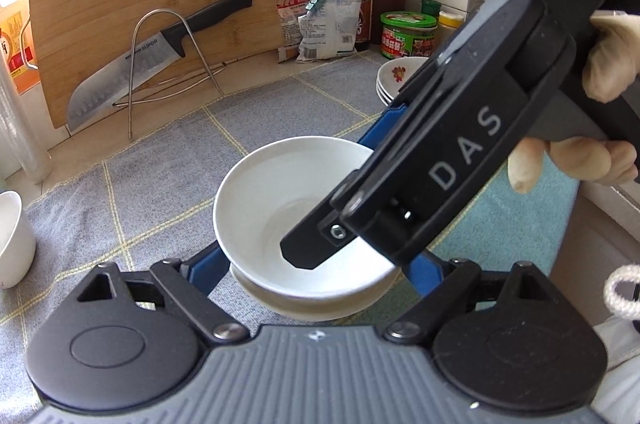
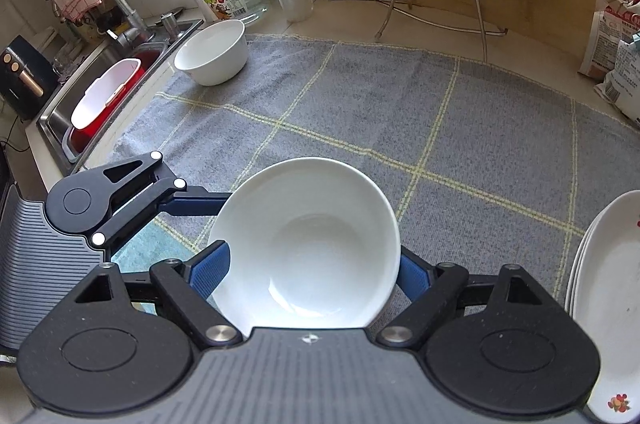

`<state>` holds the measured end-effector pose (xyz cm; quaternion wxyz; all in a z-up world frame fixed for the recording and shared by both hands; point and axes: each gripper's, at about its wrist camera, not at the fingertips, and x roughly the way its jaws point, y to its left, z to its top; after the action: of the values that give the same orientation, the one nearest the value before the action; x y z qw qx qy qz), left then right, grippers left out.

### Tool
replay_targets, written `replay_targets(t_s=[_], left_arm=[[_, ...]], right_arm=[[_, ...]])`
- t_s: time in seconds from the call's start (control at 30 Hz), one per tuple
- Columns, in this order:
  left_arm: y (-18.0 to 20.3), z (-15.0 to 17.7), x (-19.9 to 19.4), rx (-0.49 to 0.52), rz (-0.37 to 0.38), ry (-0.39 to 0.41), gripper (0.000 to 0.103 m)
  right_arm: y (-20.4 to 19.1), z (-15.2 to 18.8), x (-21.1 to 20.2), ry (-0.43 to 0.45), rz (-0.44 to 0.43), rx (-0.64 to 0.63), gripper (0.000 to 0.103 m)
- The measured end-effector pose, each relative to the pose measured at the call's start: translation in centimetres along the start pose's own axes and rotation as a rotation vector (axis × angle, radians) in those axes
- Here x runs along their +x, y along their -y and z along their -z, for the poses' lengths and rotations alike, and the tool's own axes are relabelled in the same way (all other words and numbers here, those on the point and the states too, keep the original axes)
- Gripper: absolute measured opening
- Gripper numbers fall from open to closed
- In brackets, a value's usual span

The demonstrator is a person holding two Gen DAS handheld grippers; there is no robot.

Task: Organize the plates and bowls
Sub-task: 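Lower the held bowl onto the bowl on the plate stack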

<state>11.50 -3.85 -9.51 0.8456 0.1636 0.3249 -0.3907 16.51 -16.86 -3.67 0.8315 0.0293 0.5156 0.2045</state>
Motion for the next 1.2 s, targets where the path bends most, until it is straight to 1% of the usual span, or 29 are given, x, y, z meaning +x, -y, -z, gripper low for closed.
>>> replay_targets(t_s=[0.7,0.9,1.2], left_arm=[[0.08,0.08,0.13,0.018,-0.008,-0.005,0.092],[0.05,0.12,0.26,0.027,-0.002,-0.023,0.094],[0.02,0.19,0.31,0.027,0.002,-0.028,0.095]], right_arm=[[0.03,-0.04,0.32,-0.004,-0.001,-0.004,0.091],[-0.07,-0.05,0.35,-0.010,-0.001,-0.010,0.091],[0.01,-0.05,0.02,-0.002,0.007,-0.006,0.091]])
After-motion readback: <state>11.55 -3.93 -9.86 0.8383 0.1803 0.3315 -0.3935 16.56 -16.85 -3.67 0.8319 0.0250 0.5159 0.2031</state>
